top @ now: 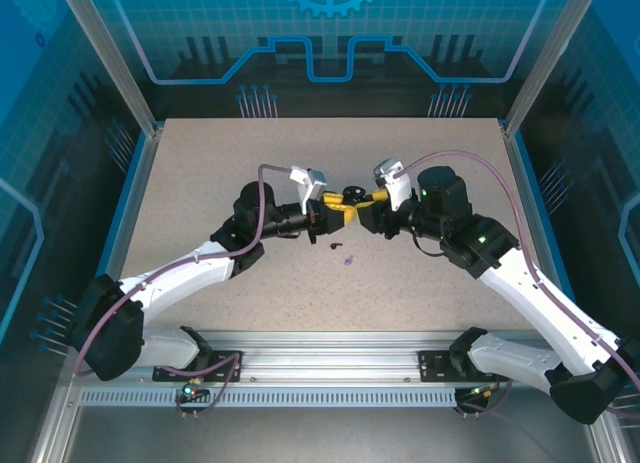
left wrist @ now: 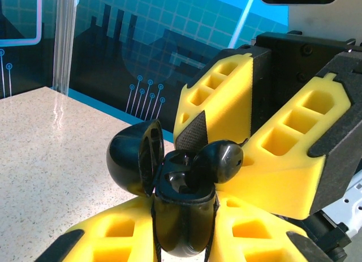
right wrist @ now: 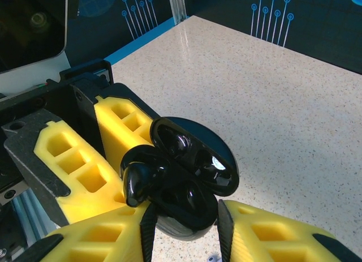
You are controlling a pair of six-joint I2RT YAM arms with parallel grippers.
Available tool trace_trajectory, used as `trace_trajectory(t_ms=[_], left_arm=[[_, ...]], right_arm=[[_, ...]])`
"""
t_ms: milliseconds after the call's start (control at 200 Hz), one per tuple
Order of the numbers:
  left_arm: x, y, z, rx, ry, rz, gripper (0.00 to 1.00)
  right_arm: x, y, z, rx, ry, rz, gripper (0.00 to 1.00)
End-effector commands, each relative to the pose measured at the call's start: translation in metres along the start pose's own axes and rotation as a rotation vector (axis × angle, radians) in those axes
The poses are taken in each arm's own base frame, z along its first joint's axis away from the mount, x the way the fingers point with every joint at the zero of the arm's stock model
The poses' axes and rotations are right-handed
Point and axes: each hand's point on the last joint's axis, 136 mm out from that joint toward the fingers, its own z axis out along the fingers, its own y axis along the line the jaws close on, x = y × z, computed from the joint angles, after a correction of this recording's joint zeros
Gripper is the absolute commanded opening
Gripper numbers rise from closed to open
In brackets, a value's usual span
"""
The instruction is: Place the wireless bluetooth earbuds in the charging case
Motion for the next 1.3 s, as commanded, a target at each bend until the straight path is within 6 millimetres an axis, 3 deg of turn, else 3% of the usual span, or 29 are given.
trace_trajectory(t_ms=[0,445,961,1296], left_arm=[[-0.01,-0.018,0.006,0.064,-0.003,0.067,0.0],[-0.01,-0.012,0.011,0.035,0.006,0.06,0.0],[-0.013,-0.002,0.011,-0.02,-0.009,0.034,0.0],[-0.012,-0.005,0.01,-0.004,-0.01,0.032,0.0]], right_arm=[[-0.016,0.013,-0.001,-0.048,-0.028,-0.021,0.37],[-0.016,0.032,-0.003,-0.132,0.006,-0.069,0.46],[-0.024,0.006,-0.028,0.046,-0.099,-0.069,0.48],[-0.018,-0.007,-0.021,0.111,-0.062,-0.04,0.39]])
